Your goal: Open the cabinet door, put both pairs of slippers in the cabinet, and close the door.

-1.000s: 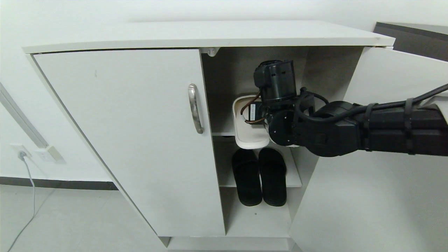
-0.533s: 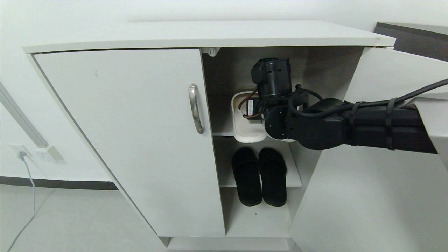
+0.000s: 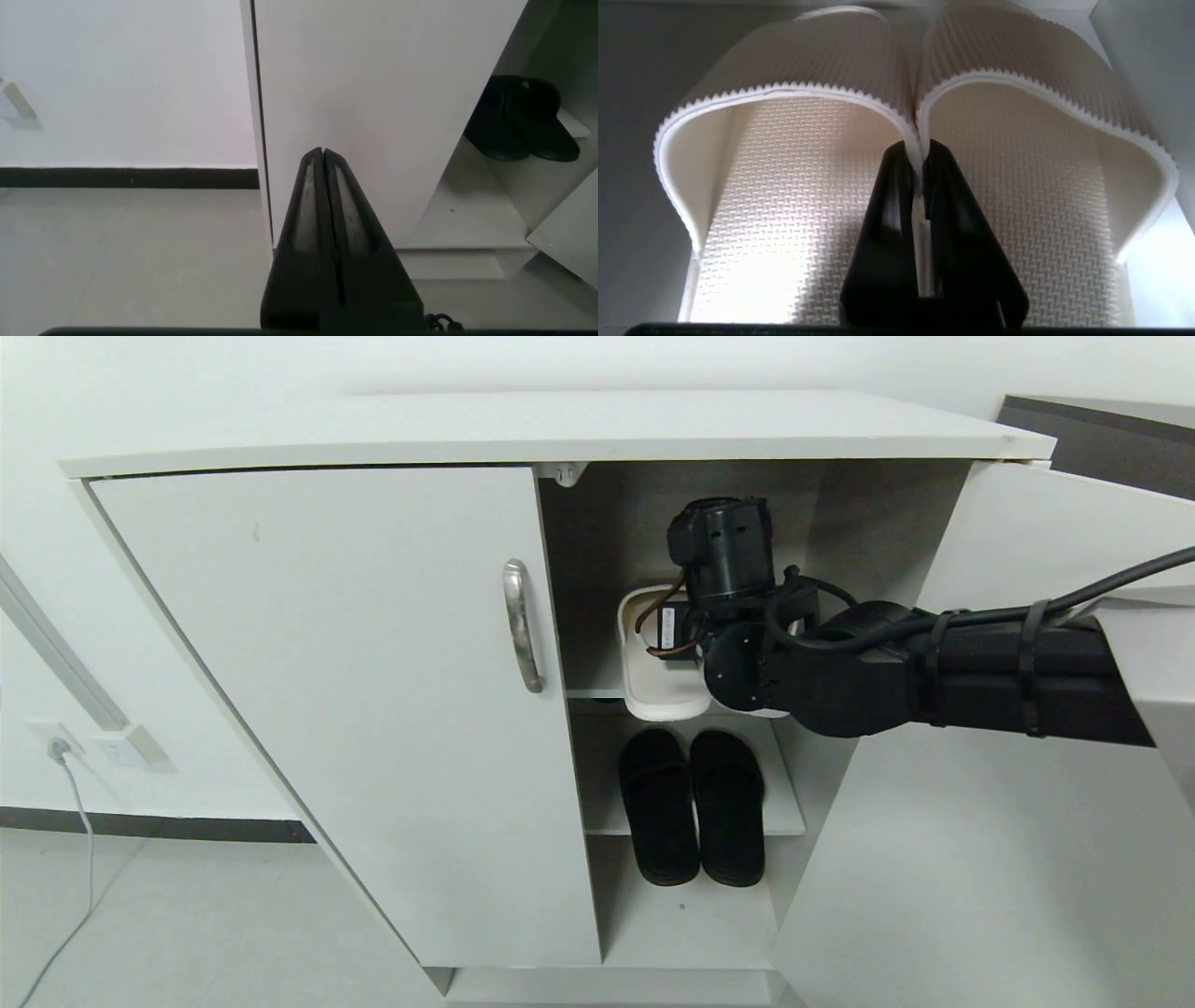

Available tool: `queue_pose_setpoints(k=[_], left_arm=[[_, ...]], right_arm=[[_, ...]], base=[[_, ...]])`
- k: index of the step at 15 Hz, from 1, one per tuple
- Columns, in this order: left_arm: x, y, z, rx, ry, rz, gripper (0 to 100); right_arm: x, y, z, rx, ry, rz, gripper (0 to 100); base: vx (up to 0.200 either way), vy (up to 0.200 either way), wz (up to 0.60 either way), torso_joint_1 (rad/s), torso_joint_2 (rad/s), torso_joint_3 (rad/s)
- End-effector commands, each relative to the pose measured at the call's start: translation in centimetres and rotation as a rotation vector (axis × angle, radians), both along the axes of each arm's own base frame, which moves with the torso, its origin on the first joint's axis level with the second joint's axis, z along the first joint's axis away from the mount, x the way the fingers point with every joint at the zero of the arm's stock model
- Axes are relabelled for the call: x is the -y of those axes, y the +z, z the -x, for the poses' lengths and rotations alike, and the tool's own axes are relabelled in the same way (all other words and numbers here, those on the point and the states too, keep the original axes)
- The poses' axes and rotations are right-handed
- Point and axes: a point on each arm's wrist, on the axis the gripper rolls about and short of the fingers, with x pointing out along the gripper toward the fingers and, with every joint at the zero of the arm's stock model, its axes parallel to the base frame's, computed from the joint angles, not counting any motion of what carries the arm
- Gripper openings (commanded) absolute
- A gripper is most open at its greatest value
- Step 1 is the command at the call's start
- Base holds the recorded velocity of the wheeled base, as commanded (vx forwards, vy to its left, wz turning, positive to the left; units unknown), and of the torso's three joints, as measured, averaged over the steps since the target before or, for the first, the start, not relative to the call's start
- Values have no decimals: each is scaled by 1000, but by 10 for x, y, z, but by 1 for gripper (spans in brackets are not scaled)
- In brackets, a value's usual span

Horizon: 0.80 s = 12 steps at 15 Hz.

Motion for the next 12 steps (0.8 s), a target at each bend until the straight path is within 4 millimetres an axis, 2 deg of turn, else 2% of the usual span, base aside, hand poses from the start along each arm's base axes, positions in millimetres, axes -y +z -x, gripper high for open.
queue_pose_setpoints(k=[1, 3, 4, 7, 12], left_arm=[[0, 0, 0, -1, 1, 1, 0], [0, 0, 0, -1, 1, -1, 0], [0, 0, 0, -1, 1, -1, 0], [0, 0, 0, -1, 1, 1, 0], [0, 0, 0, -1, 1, -1, 0]], right_arm=[[-1, -3, -1, -5, 0, 5, 0], [-2, -5, -2, -8, 0, 8, 0], [-3, -6, -3, -10, 0, 9, 100], [2, -4, 7, -28, 6, 27, 100], [10, 19, 62, -23, 82, 22, 100]], base=[[0, 0, 0, 0, 0, 0], [0, 0, 0, 0, 0, 0], [0, 0, 0, 0, 0, 0], [0, 0, 0, 0, 0, 0], [0, 0, 0, 0, 0, 0]])
